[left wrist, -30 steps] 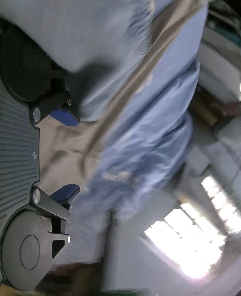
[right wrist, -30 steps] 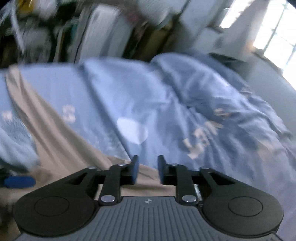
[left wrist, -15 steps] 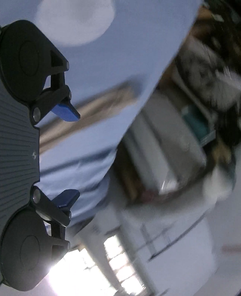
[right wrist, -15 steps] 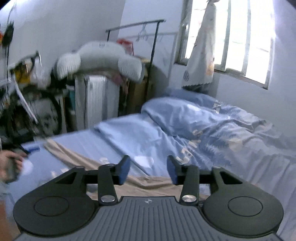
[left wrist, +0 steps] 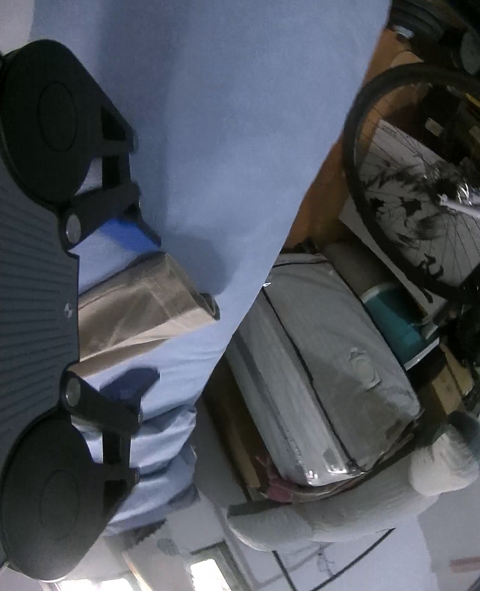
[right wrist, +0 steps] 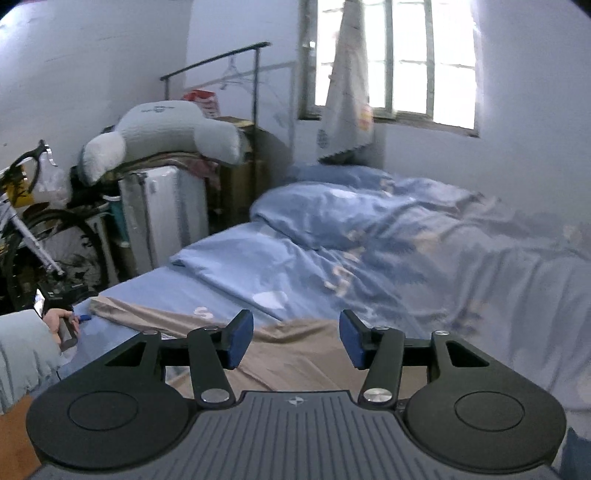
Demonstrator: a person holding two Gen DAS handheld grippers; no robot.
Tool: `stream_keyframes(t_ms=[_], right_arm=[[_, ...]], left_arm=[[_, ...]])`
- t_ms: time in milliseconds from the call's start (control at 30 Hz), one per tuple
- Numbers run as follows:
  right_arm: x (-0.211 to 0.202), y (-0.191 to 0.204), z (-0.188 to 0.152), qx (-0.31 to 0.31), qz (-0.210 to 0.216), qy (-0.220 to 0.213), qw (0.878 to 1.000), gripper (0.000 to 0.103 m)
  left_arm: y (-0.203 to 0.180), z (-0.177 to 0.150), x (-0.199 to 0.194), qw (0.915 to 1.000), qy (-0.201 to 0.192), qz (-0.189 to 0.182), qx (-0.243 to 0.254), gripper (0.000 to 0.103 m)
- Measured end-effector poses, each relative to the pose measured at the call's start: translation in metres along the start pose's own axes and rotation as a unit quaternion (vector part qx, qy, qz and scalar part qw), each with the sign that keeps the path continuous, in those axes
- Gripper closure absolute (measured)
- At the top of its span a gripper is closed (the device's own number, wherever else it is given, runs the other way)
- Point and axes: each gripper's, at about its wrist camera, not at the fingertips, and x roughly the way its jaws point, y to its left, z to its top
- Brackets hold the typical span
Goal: Fold clothes
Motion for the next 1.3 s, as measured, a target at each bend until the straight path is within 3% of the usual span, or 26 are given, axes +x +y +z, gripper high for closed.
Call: stream_keyframes(t_ms=[100,267,433,567,700,867,967,1067,1167,1300], right_arm=[[0.000,-0.009,-0.007,0.011,-0.009,0.006,1.000,0.050],[-0.001,-0.014,-0.015,0.019,-0.009,0.006,1.000,0.050],[-0.004,-0.015,-0.021,0.018,-0.005,0.009,1.000,0.050],[-0.010,-0.021,-0.026,0.028,-0.009,0.005,1.000,0.050],[-0.017,-0.030,-0.033,0.044,-0.010,0.000,0.999,0.050],[-0.025,-0.048,-0.045,0.074,-0.010,-0.011,0.997,0.050],[-0.028,-0.064,-0.055,0.093,-0.013,-0.015,0.995,0.050],[-0.033,-0.084,-0.068,0.116,-0.020,-0.016,0.993,0.050],[-0.043,-0.105,-0.082,0.145,-0.025,-0.022,0.989,0.050],[-0.067,-0.127,-0.104,0.170,-0.038,-0.031,0.984,0.050]], left_arm=[[-0.001,-0.003,-0.001,1.0000,-0.002,0.008,0.004,0.068],[-0.003,-0.008,-0.002,0.9994,-0.015,0.018,0.025,0.076],[-0.010,-0.003,0.000,0.9983,-0.023,0.033,0.042,0.101],[-0.031,0.002,-0.005,0.9966,-0.033,0.022,0.072,0.103],[-0.078,-0.001,-0.016,0.9916,-0.036,-0.012,0.123,0.103],[-0.172,-0.033,-0.032,0.9732,-0.012,-0.079,0.216,0.103],[-0.236,-0.072,-0.042,0.9532,0.014,-0.130,0.272,0.103],[-0.304,-0.131,-0.048,0.9239,0.056,-0.181,0.332,0.103],[-0.360,-0.203,-0.055,0.8852,0.103,-0.224,0.395,0.103],[-0.418,-0.323,-0.071,0.8162,0.185,-0.277,0.472,0.103]])
